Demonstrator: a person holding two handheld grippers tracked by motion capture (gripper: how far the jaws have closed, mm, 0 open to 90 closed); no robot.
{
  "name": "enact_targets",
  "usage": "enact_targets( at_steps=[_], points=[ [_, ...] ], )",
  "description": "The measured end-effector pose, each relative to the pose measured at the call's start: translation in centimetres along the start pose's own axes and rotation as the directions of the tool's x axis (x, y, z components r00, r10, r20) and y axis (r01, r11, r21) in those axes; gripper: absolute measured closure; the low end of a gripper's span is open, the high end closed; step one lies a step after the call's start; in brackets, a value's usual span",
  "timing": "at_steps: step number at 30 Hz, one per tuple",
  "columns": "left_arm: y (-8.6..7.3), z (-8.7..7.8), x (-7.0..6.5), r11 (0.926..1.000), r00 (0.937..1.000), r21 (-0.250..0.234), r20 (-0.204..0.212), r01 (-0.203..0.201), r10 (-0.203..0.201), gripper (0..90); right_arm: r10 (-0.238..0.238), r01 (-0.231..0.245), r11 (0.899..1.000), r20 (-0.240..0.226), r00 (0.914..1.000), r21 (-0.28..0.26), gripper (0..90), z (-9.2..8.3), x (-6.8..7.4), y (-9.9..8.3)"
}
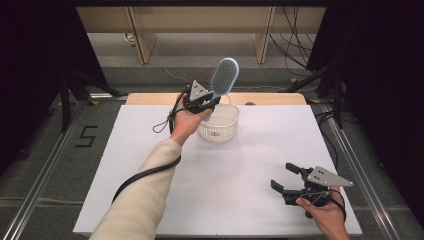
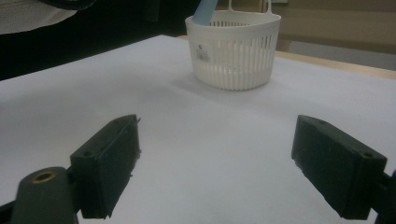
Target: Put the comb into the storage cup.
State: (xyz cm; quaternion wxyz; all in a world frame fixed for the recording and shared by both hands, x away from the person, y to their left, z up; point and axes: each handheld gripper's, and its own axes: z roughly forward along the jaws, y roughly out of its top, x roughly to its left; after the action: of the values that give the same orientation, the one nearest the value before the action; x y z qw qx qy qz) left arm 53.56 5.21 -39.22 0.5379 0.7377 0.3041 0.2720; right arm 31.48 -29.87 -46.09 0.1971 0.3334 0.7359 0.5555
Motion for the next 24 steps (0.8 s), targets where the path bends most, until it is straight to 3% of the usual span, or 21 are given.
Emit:
enact_targets(
  at_steps=[24],
  points=[
    [-0.48, 0.48, -0.12, 0.9999, 0.9999, 0.001, 0.007, -0.011, 0.011, 69.7, 0.003, -0.003, 1.0, -0.001, 1.0, -0.001, 15.9, 0.02, 0.01, -0.01]
  ],
)
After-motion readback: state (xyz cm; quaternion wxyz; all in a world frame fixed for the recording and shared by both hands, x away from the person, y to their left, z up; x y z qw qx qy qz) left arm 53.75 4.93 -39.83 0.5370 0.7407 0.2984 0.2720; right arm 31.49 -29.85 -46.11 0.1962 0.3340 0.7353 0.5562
